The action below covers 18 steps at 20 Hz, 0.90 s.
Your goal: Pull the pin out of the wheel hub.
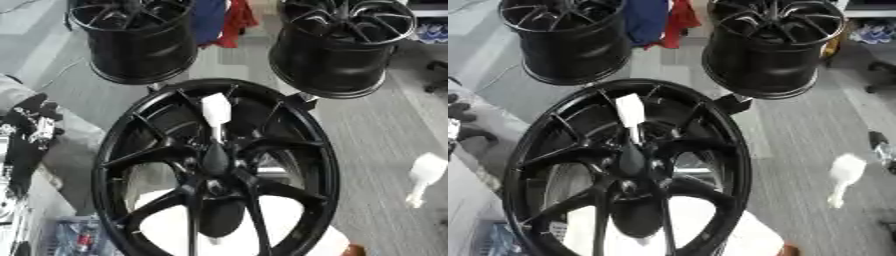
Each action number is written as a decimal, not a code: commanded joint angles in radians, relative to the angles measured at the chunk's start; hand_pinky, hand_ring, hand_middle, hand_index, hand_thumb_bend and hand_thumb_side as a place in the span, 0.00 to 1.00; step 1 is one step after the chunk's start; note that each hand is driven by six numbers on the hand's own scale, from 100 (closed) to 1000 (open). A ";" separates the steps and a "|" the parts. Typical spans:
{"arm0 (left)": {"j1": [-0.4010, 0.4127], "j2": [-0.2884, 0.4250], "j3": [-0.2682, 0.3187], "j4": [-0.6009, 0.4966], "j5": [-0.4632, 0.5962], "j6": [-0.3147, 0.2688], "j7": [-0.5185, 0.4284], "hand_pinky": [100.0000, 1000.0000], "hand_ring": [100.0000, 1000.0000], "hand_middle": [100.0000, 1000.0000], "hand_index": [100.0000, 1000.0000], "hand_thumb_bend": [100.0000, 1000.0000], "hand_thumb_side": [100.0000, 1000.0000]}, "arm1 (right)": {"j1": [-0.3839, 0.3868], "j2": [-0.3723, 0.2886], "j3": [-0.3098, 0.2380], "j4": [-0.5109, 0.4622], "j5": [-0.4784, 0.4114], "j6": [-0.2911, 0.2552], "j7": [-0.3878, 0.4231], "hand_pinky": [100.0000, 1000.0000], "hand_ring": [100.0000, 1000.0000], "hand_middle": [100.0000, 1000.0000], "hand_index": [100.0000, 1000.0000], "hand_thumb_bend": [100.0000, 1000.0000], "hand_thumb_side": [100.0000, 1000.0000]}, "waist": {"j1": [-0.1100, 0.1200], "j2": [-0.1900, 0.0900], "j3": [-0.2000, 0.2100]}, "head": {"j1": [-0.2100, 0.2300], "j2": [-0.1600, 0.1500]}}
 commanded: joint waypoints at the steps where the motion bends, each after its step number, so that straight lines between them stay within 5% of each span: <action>1: -0.014 0.014 0.009 -0.020 0.000 -0.001 0.004 0.55 0.65 0.65 0.82 0.12 0.53 | -0.005 0.019 -0.027 0.006 0.015 0.004 -0.067 0.72 0.75 0.90 0.91 0.35 0.29 | 0.000 -0.010 -0.001 | 0.003 -0.012; 7: -0.014 0.012 0.010 -0.020 0.001 -0.001 0.004 0.55 0.65 0.65 0.82 0.11 0.53 | -0.018 0.059 -0.009 -0.007 -0.027 -0.011 -0.152 0.68 0.71 0.86 0.89 0.32 0.29 | 0.000 -0.011 0.001 | 0.002 -0.014; 18: -0.016 0.003 0.005 -0.019 0.003 -0.001 -0.002 0.55 0.65 0.65 0.82 0.11 0.53 | -0.010 0.134 0.124 -0.098 -0.161 -0.053 -0.093 0.59 0.61 0.78 0.85 0.18 0.17 | 0.002 -0.008 0.007 | 0.001 -0.018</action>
